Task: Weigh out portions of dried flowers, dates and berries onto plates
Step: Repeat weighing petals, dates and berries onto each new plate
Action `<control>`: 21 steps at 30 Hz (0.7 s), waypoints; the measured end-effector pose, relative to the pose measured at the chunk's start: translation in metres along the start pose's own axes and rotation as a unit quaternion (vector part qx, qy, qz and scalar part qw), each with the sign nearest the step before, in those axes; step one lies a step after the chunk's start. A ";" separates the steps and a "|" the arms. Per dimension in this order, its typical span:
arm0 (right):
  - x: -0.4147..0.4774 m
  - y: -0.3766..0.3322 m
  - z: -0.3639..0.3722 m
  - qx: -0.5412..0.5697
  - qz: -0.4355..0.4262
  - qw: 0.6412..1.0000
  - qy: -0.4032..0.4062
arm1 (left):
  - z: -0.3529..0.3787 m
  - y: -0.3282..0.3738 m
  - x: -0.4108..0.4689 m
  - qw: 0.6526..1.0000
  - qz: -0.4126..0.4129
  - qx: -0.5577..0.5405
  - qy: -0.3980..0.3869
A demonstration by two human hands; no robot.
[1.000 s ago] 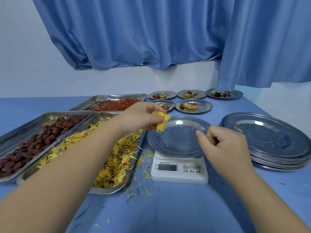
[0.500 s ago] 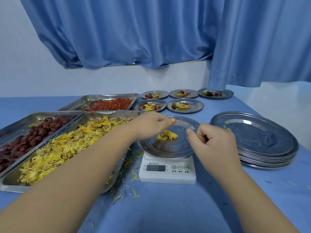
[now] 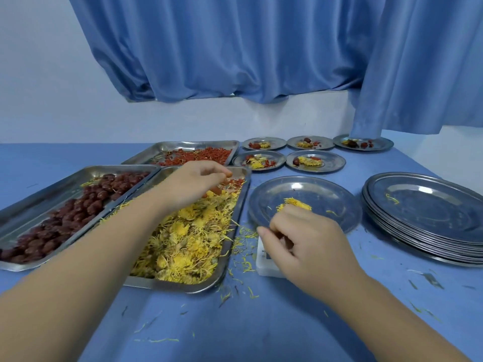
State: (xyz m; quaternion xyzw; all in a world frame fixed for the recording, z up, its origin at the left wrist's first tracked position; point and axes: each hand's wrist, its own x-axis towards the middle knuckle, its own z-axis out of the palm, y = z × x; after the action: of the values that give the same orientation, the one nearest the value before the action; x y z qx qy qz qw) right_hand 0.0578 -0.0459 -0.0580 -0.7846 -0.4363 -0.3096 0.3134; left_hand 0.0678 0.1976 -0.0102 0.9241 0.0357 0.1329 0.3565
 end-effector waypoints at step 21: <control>0.024 -0.023 0.065 -0.010 0.029 0.998 -0.057 | -0.136 -0.212 -0.013 0.911 -0.263 0.319 0.006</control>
State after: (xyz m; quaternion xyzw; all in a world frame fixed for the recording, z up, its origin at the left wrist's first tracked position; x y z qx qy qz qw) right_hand 0.0621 0.0252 -0.0750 -0.8162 -0.4274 -0.2596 0.2896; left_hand 0.0245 0.4415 -0.0587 0.9450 0.3200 0.0217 0.0649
